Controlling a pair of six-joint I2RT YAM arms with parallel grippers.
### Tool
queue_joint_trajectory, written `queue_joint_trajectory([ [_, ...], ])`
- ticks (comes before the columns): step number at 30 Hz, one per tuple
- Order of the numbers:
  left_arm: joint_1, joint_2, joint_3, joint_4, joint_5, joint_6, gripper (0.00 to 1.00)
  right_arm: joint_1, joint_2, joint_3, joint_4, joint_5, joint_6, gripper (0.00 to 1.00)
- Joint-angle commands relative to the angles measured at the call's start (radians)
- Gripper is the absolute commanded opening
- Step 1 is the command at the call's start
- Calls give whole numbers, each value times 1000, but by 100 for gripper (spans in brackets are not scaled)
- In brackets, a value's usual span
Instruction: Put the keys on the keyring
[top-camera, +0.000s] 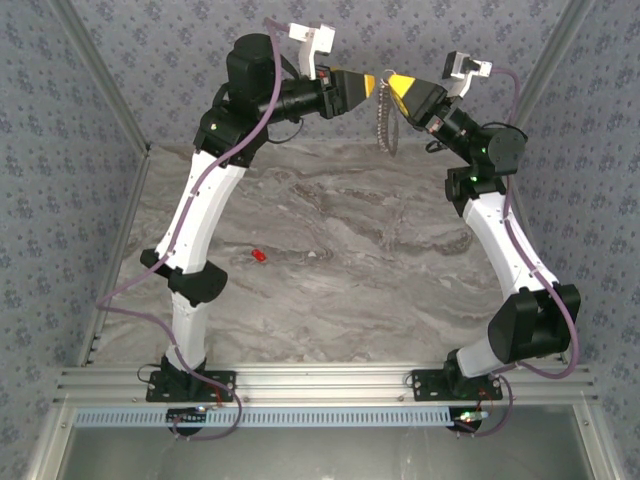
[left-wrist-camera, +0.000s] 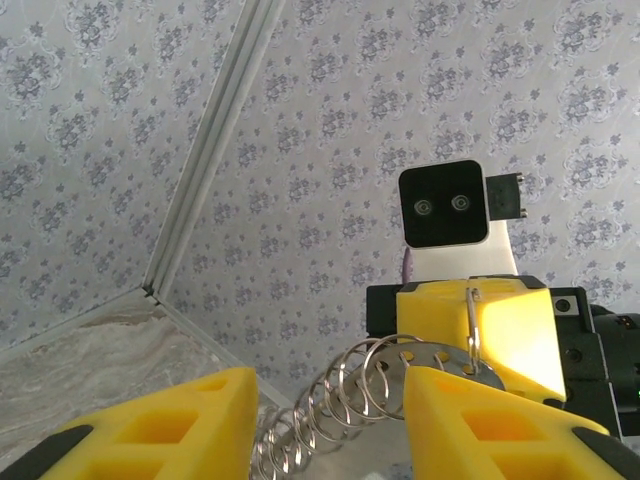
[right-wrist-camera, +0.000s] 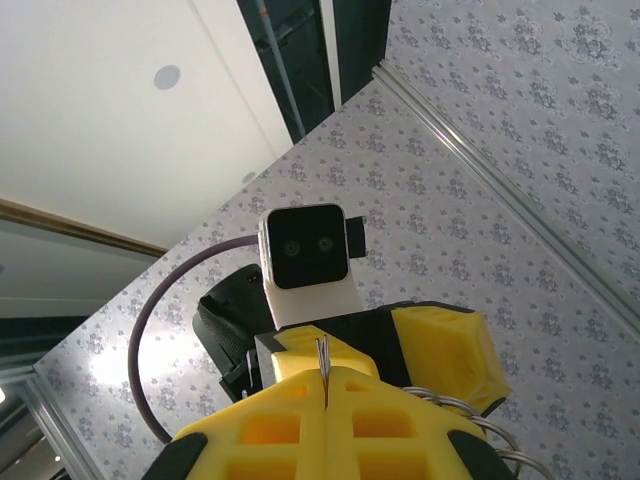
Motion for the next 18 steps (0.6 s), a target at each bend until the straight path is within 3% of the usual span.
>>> queue_joint_trajectory([
  [1,-1,-42,23,64,55,-20,42,3,-1,5,50,28,13,0],
  [18,-14,-31,23,136,120,-62,40,25,10,21,54,40,15,0],
])
